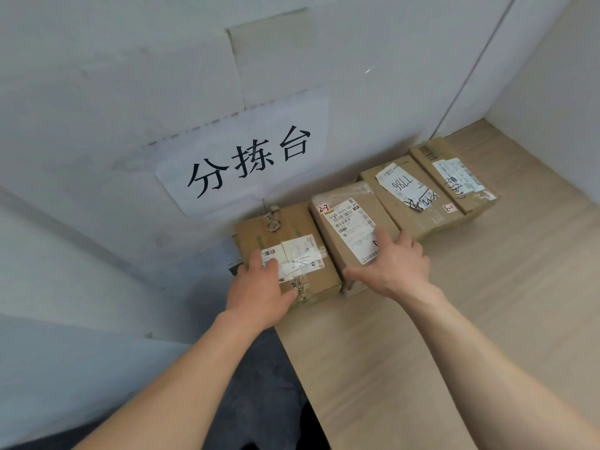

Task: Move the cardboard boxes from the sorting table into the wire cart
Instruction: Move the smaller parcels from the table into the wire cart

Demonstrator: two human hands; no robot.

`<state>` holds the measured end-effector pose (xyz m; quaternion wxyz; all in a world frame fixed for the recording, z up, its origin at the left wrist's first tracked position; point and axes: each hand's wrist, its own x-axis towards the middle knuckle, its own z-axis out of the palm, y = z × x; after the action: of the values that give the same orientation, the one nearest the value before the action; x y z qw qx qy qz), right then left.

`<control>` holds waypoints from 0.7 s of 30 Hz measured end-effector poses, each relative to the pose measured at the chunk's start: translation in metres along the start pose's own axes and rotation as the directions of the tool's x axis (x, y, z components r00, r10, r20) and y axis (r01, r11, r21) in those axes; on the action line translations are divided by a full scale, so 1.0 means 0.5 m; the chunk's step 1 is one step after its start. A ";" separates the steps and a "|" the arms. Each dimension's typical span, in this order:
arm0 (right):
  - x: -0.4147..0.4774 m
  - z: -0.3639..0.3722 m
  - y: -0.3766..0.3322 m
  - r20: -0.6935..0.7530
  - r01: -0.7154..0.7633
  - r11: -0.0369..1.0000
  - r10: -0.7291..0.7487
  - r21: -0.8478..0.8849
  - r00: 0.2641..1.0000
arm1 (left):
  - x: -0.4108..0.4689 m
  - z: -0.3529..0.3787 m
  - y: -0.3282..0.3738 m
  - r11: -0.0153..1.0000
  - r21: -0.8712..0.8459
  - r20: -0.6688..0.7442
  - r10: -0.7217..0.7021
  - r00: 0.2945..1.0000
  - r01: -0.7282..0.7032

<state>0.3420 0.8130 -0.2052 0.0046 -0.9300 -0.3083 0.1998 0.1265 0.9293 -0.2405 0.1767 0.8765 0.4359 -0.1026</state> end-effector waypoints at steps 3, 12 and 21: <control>-0.028 0.017 -0.001 -0.019 -0.012 0.999 0.012 0.030 1.000 | -0.010 0.012 -0.013 0.999 -0.035 -0.011 0.008 1.000 -0.008; -0.129 0.065 0.010 -0.013 -0.063 0.991 0.065 0.118 0.998 | -0.063 0.038 -0.050 0.965 -0.263 -0.145 -0.047 0.988 0.008; -0.103 0.090 0.073 -0.077 -0.041 0.708 0.134 0.705 0.988 | -0.048 0.055 -0.083 0.696 -0.688 -0.016 -0.299 0.954 0.206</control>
<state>0.3085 0.7487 -0.2324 0.3661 -0.8828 -0.1642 0.2444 0.0784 0.9240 -0.2667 0.4404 0.6872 0.5697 0.0962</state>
